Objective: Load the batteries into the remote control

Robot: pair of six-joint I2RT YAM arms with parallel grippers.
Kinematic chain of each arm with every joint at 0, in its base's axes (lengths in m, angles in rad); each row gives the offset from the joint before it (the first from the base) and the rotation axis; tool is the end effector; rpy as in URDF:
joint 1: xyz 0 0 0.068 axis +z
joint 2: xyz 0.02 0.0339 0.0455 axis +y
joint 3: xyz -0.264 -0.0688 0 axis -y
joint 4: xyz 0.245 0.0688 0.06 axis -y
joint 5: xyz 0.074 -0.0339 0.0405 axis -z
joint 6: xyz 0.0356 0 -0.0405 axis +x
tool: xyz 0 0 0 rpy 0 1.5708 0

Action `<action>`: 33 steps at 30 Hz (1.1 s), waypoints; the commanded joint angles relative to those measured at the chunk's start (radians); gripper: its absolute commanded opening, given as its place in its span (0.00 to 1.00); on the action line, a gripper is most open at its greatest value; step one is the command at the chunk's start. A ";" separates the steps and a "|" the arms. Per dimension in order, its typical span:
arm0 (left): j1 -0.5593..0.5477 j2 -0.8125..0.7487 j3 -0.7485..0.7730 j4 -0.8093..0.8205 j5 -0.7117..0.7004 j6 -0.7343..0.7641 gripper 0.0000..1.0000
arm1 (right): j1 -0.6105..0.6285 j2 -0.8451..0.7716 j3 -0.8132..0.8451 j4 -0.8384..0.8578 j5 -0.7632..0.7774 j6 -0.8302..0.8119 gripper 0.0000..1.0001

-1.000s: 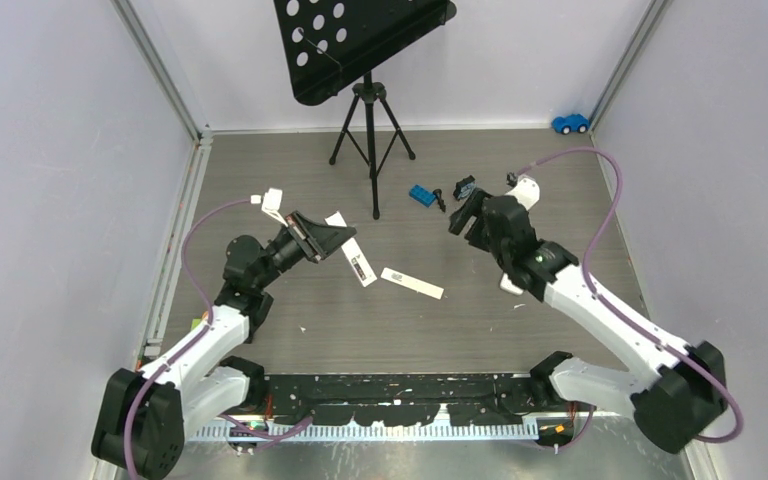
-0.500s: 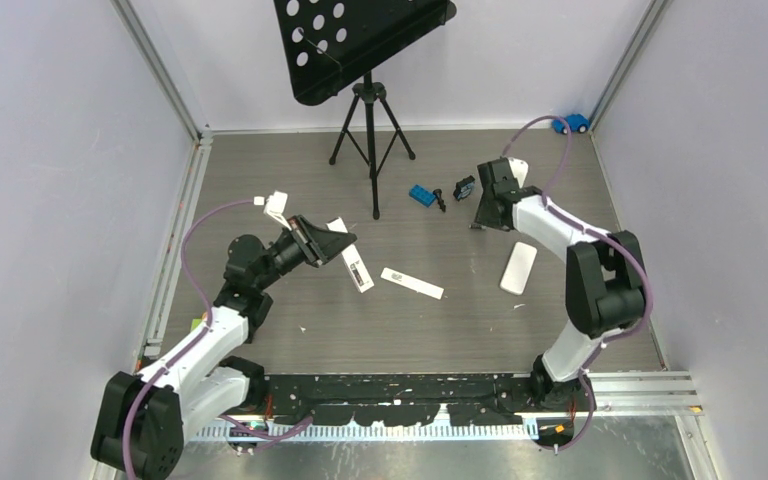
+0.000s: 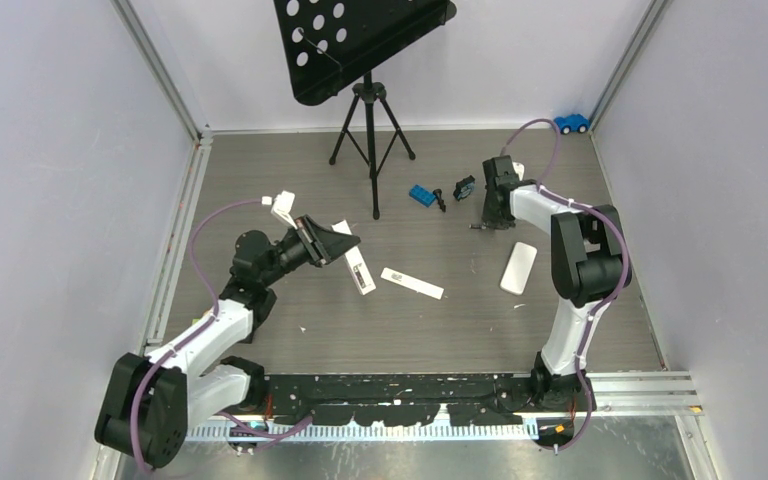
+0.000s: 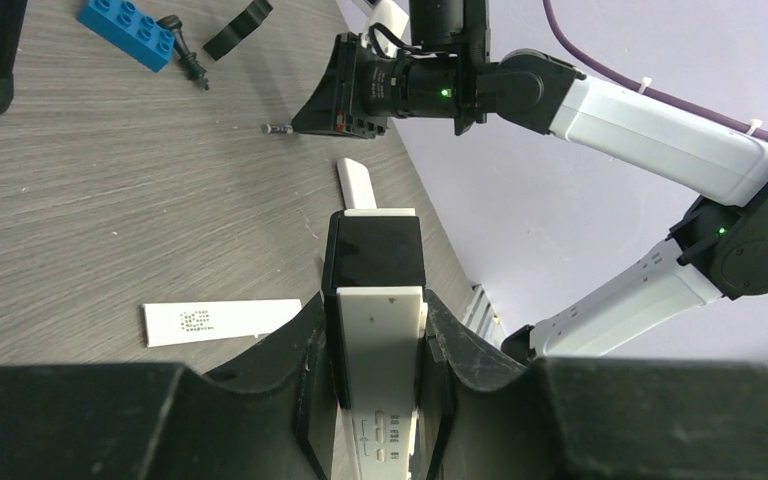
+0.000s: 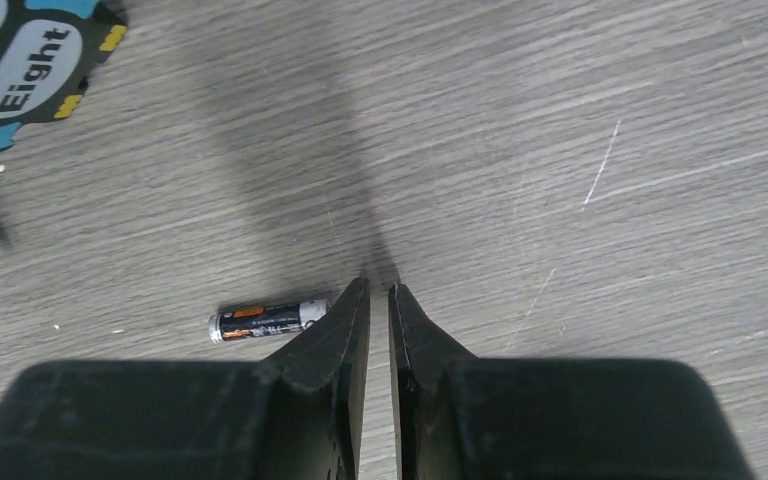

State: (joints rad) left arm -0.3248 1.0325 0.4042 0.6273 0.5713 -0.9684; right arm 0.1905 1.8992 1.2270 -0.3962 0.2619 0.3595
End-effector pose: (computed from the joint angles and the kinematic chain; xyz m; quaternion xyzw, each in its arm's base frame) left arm 0.2043 -0.0891 0.2446 -0.0258 0.7069 -0.5677 0.4211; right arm 0.3812 0.0641 0.1628 0.1134 0.9542 -0.0548 0.2715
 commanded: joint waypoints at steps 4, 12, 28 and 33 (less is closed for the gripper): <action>0.007 0.037 0.019 0.134 0.036 -0.051 0.00 | 0.004 0.021 0.049 0.020 -0.032 0.009 0.18; 0.007 0.032 0.022 0.129 0.041 -0.057 0.00 | 0.003 0.058 0.082 -0.015 -0.044 0.033 0.19; 0.007 0.046 0.037 0.100 0.044 -0.080 0.00 | 0.006 -0.038 -0.002 -0.067 -0.145 0.116 0.18; 0.007 0.047 0.041 0.091 0.047 -0.087 0.00 | 0.017 -0.069 -0.037 -0.067 -0.195 0.136 0.18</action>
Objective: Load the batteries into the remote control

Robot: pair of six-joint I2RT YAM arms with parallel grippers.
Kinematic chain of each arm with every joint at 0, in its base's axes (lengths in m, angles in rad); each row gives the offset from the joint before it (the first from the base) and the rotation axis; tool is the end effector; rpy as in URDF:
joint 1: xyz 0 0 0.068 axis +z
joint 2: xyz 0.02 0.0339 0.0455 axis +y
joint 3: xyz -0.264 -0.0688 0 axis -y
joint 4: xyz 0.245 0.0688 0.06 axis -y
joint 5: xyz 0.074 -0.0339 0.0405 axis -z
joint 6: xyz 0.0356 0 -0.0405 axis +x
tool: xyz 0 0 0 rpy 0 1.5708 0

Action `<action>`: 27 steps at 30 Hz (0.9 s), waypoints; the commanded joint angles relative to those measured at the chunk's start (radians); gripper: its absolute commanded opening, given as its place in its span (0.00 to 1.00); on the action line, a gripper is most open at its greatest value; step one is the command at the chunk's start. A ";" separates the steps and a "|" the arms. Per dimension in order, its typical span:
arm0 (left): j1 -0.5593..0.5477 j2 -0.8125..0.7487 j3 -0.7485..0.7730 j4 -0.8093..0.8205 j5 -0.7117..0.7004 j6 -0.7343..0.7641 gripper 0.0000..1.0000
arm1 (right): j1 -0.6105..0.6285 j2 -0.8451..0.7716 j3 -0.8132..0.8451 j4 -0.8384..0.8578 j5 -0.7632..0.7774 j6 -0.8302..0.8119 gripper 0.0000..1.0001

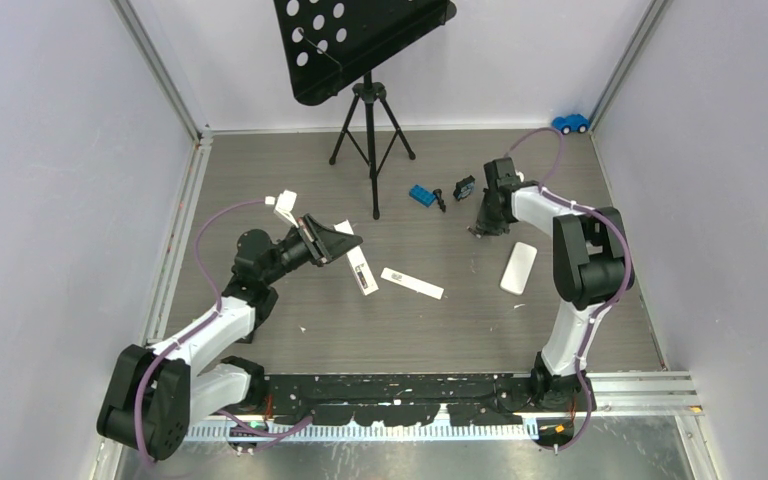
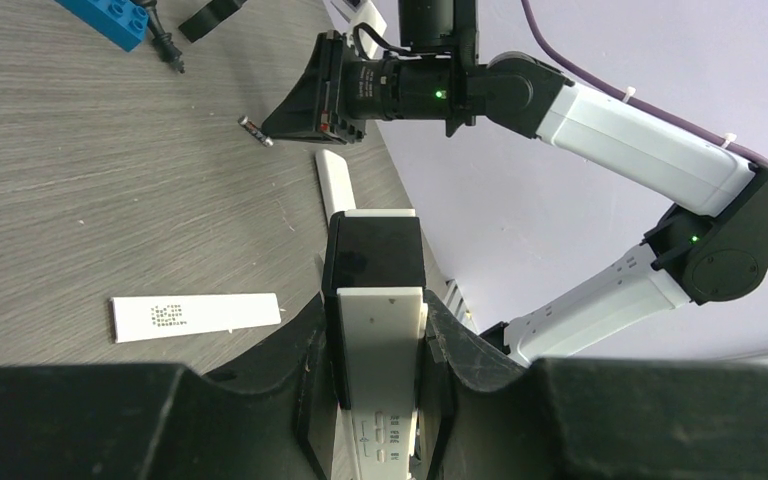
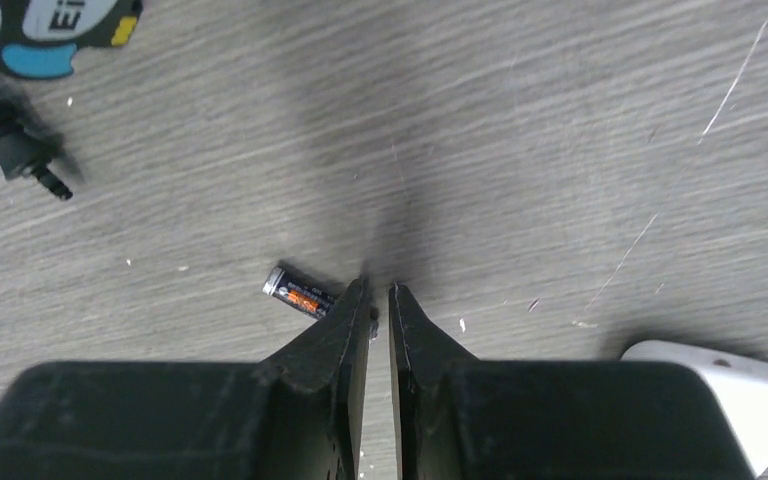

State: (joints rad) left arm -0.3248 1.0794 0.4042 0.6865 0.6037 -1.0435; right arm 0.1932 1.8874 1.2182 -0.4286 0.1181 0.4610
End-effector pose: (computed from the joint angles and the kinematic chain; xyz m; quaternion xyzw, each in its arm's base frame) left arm 0.2091 -0.0917 0.2411 -0.0382 0.7028 -0.5911 0.3940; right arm 0.3751 0.0691 0.1621 0.1433 0.9599 0.0208 0.2399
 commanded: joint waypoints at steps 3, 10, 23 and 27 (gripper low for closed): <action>0.007 -0.005 0.038 0.029 0.015 -0.013 0.00 | 0.021 -0.084 -0.042 -0.032 -0.058 0.046 0.18; 0.007 -0.027 0.030 0.014 0.009 -0.009 0.00 | 0.047 -0.125 -0.045 -0.023 -0.084 0.000 0.37; 0.007 -0.045 0.028 -0.016 0.003 0.010 0.00 | 0.229 -0.028 0.037 -0.137 0.042 -0.154 0.49; 0.007 -0.046 0.028 -0.018 0.007 0.014 0.00 | 0.243 -0.002 0.051 -0.159 0.063 -0.161 0.35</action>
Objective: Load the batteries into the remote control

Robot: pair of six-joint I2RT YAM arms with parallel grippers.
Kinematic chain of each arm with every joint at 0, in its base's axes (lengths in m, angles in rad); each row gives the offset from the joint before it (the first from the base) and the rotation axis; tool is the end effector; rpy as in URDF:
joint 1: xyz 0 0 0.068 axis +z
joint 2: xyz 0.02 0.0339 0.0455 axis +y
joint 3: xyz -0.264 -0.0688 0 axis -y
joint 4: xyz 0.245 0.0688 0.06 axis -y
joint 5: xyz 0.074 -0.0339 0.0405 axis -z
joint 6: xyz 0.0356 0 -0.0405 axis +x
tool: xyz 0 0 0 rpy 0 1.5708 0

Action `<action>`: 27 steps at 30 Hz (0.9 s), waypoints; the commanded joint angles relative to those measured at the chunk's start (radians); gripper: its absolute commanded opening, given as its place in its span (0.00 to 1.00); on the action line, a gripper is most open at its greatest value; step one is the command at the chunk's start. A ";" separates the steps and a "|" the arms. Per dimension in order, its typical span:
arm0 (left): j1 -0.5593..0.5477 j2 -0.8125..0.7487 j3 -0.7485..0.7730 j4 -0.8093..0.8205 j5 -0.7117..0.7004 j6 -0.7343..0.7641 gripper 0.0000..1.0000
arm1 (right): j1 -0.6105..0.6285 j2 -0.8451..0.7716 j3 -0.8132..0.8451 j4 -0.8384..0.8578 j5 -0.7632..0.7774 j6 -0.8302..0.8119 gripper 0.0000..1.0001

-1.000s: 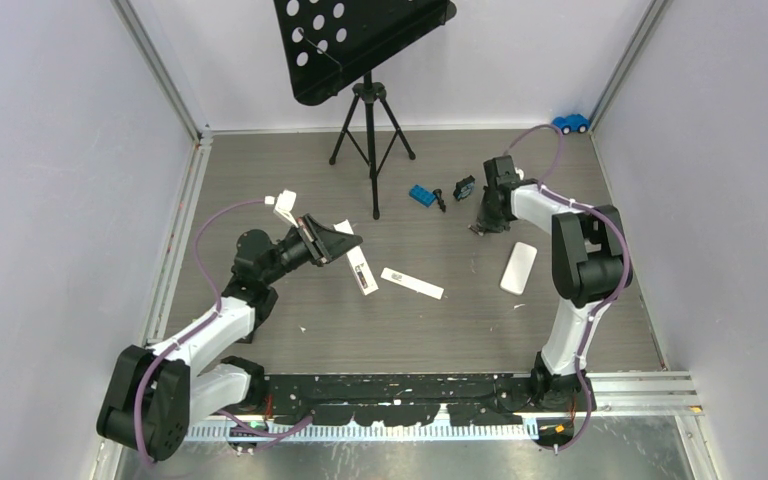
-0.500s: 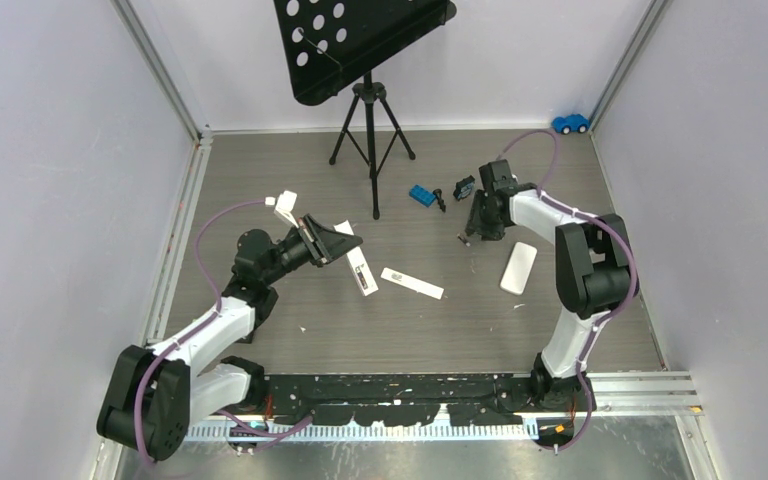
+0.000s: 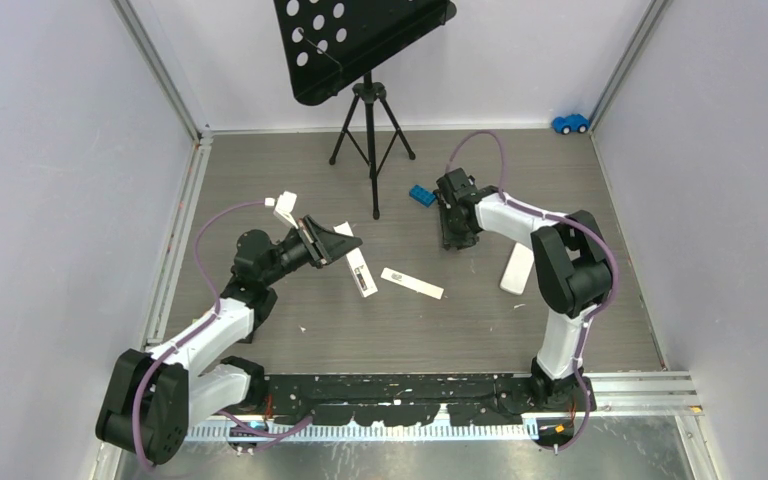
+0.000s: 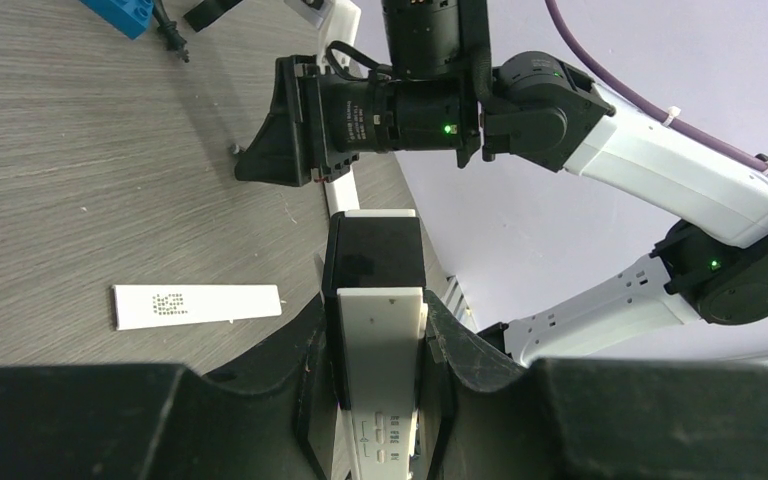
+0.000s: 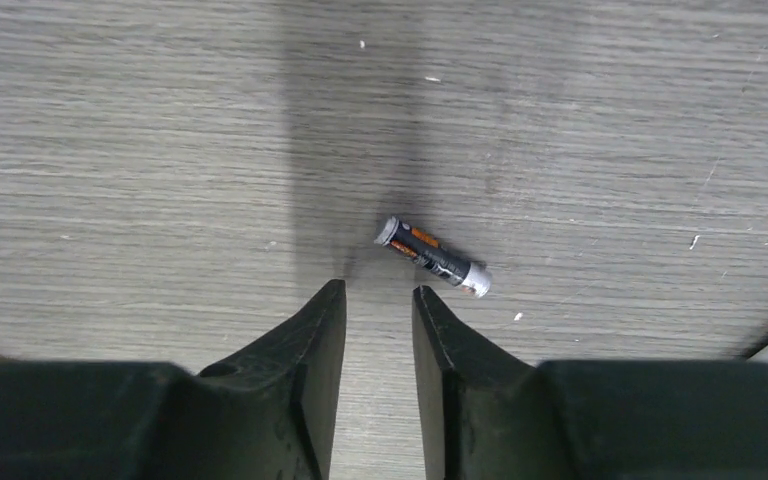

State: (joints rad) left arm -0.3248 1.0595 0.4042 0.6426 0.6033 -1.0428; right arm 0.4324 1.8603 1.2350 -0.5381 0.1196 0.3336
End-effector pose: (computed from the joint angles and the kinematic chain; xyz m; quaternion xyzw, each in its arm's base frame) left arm 0.2067 -0.0909 0.2407 -0.0433 0.7095 -0.5877 0.3865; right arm 0.3400 0.1522 0.1714 -0.0362 0.9770 0.0212 0.2092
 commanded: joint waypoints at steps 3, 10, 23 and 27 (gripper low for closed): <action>0.007 -0.025 0.028 0.027 0.009 0.016 0.00 | 0.007 0.032 0.033 -0.049 0.069 -0.037 0.26; 0.007 -0.022 0.030 0.025 0.011 0.020 0.00 | 0.008 0.034 0.024 -0.030 0.081 -0.015 0.05; 0.006 0.022 0.036 0.025 0.024 0.015 0.00 | 0.009 -0.140 -0.026 0.037 0.170 -0.043 0.46; 0.007 0.018 0.038 0.024 0.027 0.015 0.00 | -0.005 -0.072 0.023 0.037 0.175 -0.146 0.57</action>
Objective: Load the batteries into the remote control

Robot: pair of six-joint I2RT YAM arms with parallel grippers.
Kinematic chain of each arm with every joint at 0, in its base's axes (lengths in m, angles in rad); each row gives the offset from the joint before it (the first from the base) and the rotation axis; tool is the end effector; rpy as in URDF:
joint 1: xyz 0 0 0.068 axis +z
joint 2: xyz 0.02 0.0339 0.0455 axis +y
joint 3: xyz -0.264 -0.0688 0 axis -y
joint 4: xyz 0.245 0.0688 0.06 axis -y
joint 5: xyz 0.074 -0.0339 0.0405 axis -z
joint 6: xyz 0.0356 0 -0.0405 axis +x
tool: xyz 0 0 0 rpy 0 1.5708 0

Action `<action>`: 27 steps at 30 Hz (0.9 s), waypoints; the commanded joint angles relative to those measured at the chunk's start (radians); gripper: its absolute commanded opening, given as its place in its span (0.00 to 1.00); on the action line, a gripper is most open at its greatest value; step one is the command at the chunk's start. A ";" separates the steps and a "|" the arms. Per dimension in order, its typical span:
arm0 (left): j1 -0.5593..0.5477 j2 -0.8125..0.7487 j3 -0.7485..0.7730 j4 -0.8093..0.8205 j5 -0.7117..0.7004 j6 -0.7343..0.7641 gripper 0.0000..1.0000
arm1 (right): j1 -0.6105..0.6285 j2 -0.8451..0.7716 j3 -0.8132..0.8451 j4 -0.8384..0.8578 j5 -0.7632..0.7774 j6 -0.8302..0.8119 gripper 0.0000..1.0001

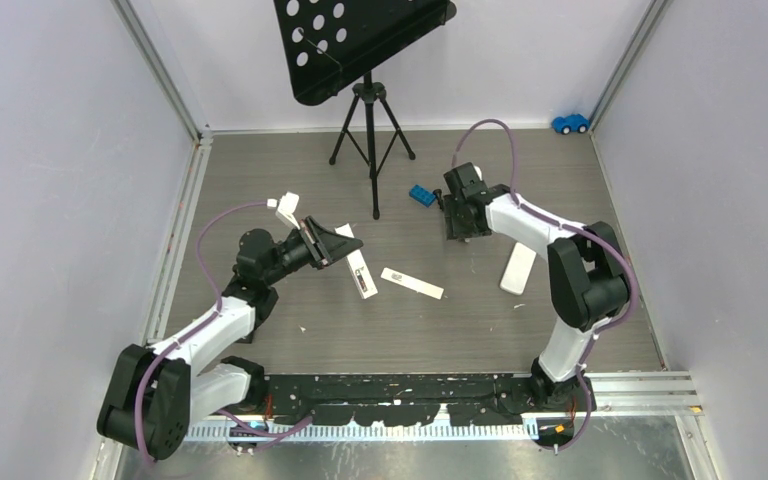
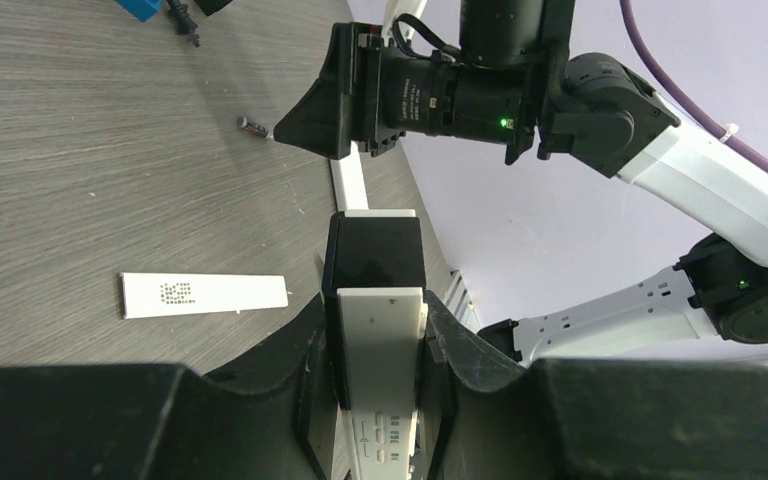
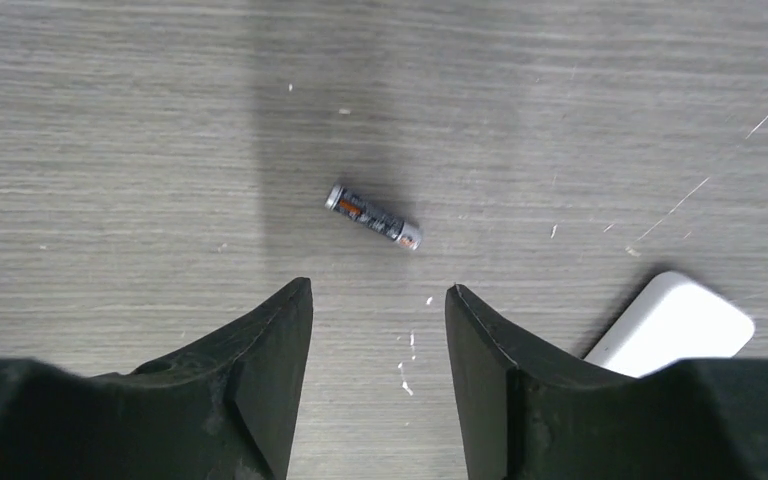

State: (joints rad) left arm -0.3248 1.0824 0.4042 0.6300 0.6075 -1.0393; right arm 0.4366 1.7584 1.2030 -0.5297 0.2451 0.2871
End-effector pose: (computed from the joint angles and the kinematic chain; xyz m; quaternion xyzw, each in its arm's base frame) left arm 0.2093 -0.0919 0.2347 -0.0483 0.7193 -0.5831 0.3745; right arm 0.3296 0.1443 0.1987 -0.0426 0.9629 -0.0265 0.2652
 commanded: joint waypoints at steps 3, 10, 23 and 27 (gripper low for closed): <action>0.007 -0.015 0.036 0.028 0.024 0.012 0.00 | -0.023 0.094 0.102 -0.017 -0.056 -0.212 0.60; 0.007 -0.043 0.045 -0.015 0.026 0.040 0.00 | -0.045 0.141 0.138 -0.105 -0.217 -0.413 0.61; 0.007 -0.048 0.051 -0.030 0.035 0.056 0.00 | -0.119 0.176 0.135 -0.095 -0.303 -0.480 0.51; 0.007 -0.044 0.051 -0.025 0.037 0.058 0.00 | -0.118 0.188 0.144 -0.092 -0.261 -0.475 0.53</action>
State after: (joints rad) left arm -0.3248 1.0550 0.4095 0.5770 0.6235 -1.0050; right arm 0.3141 1.9270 1.3094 -0.6296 -0.0597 -0.1757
